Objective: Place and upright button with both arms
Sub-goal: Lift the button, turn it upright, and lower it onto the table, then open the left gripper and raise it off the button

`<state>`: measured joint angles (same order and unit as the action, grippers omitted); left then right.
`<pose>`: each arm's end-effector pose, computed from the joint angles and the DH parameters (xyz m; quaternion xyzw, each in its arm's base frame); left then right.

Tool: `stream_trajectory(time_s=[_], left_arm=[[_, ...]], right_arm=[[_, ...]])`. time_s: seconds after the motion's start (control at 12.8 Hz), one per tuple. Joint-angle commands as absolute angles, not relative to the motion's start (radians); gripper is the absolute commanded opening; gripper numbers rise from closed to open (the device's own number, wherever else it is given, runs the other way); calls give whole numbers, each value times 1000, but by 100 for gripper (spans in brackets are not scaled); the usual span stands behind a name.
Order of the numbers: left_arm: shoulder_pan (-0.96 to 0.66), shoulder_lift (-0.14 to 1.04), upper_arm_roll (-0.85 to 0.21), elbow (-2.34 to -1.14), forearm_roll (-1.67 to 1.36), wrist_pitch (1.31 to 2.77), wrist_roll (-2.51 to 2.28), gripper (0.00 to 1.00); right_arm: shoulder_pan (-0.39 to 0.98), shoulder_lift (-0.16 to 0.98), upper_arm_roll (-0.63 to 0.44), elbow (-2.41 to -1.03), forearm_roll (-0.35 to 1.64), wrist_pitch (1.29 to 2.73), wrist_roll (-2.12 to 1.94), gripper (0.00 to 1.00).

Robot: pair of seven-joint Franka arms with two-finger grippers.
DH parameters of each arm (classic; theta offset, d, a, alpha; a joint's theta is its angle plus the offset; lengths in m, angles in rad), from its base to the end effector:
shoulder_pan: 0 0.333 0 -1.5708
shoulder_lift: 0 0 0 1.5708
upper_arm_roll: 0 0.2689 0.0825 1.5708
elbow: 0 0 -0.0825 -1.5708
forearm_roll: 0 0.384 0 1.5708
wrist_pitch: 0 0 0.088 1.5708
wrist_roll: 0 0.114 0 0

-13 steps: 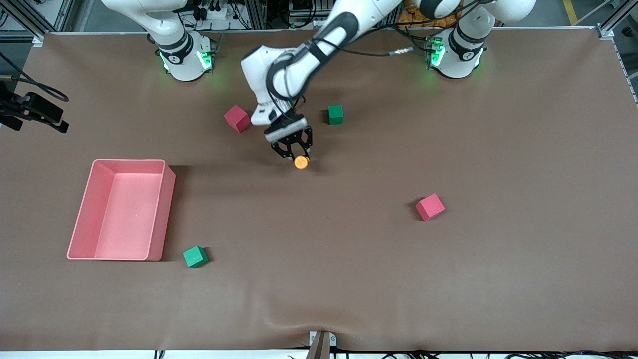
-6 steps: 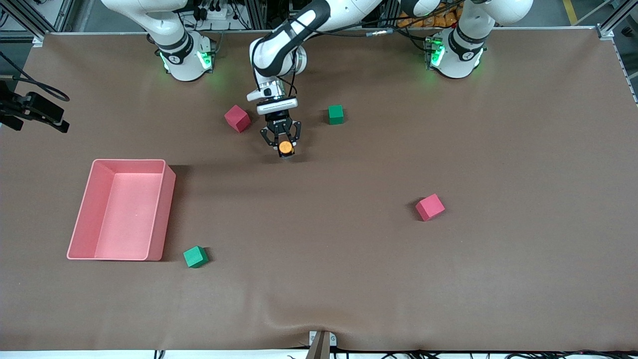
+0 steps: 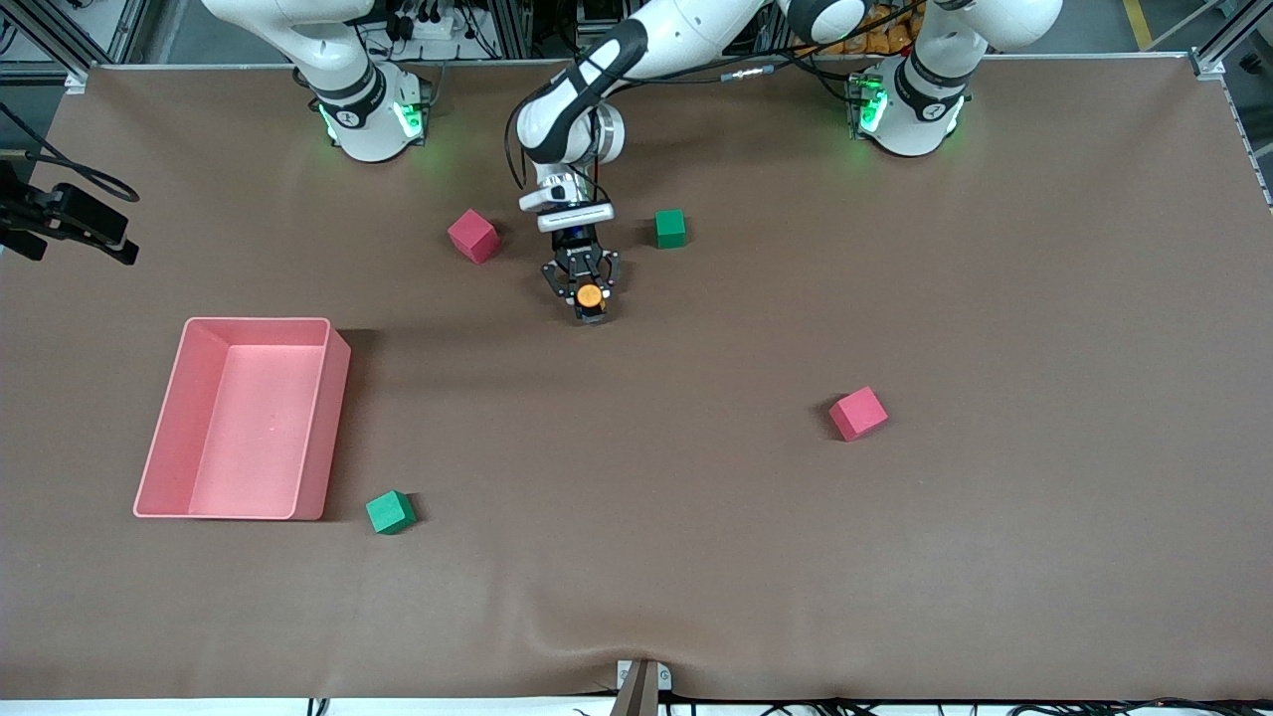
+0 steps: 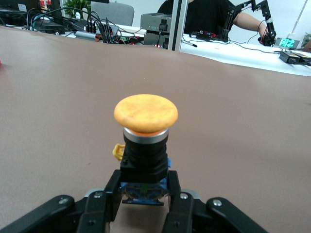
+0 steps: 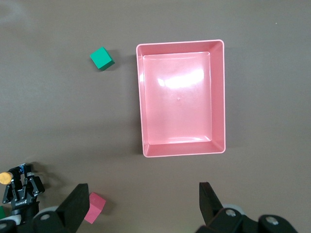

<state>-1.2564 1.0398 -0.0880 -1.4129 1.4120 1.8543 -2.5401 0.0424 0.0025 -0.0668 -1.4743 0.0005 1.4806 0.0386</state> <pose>0.2324 -0.6055 0.0512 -0.8203 -0.1370 -0.5549 0.0211 0.5460 -0.0132 0.6062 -0.9995 0.0315 -0.0019 0.0002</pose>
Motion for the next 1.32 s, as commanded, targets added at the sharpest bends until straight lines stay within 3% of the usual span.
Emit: stream_trajectory(time_s=[0.0, 0.16, 0.23, 0.31, 0.62, 1.01, 1.25], left_arm=[[-1270, 1058, -75, -1405, 1440, 1844, -2571, 0], [-1270, 1069, -75, -1405, 1442, 1844, -2566, 1], [-1270, 1069, -75, -1405, 1442, 1844, -2566, 49], [-1270, 1066, -75, -1404, 1439, 1844, -2566, 74], [-1272, 1028, -107, -1390, 1357, 1830, -2547, 75], [-1279, 853, -218, -1375, 1010, 1743, -2477, 75], [-1270, 689, -233, -1365, 812, 1684, -2395, 75]], right_arm=[[49, 8, -77, -1457, 14, 1468, 26, 100], [49, 8, -77, -1457, 14, 1468, 26, 100], [49, 9, -77, -1457, 14, 1468, 26, 100], [51, 9, -77, -1457, 14, 1468, 26, 100], [52, 9, -77, -1457, 14, 1468, 26, 100], [54, 9, -78, -1457, 14, 1467, 26, 100], [52, 9, -78, -1457, 14, 1456, 25, 100]])
